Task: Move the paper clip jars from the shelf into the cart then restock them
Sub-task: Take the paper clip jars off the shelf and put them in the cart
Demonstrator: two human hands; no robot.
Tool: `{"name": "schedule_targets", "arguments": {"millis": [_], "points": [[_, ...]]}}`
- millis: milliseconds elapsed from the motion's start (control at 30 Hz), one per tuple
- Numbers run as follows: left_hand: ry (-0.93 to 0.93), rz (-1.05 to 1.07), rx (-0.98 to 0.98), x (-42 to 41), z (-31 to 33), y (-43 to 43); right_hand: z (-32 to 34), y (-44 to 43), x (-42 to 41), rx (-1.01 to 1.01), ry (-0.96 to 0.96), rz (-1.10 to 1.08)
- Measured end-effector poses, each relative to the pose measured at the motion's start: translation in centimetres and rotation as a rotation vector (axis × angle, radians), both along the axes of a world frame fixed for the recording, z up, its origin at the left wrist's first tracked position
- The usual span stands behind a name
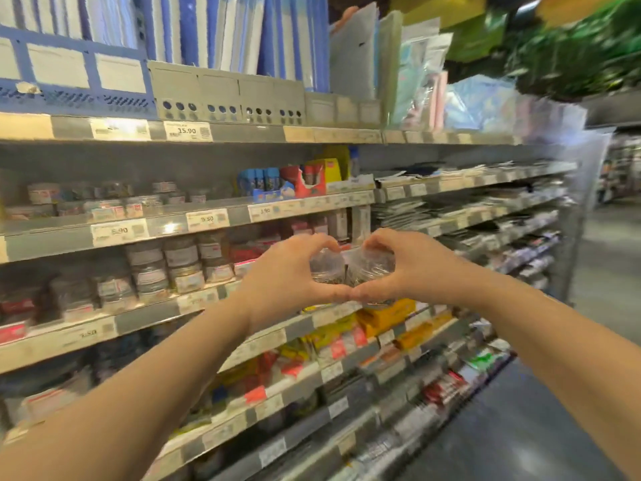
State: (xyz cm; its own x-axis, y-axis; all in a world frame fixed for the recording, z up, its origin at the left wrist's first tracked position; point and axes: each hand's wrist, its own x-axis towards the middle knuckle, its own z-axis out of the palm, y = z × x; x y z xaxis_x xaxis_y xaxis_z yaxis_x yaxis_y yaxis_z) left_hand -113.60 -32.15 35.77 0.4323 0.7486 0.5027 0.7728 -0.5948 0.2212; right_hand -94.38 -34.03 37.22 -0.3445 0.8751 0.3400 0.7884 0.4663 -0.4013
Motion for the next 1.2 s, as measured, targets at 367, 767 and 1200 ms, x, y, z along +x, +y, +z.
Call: {"name": "schedule_targets", "arguments": {"millis": [367,767,1200], "points": [[0.076,-0.385,-0.116,25.1,-4.6,-5.8,-4.1,-13.3,22.3,-0.131,0.027,-0.374],[0.169,-0.7,-0.4,51.5,-15.7,-12.2,-14.4,-24.1,44.6,-0.336,0.08,-0.754],[0.47,-0.783,-0.718,64.2,-41.3,-11.9,-40.0,-23.7,53.7,-0.723,0.482,-1.02]]}}
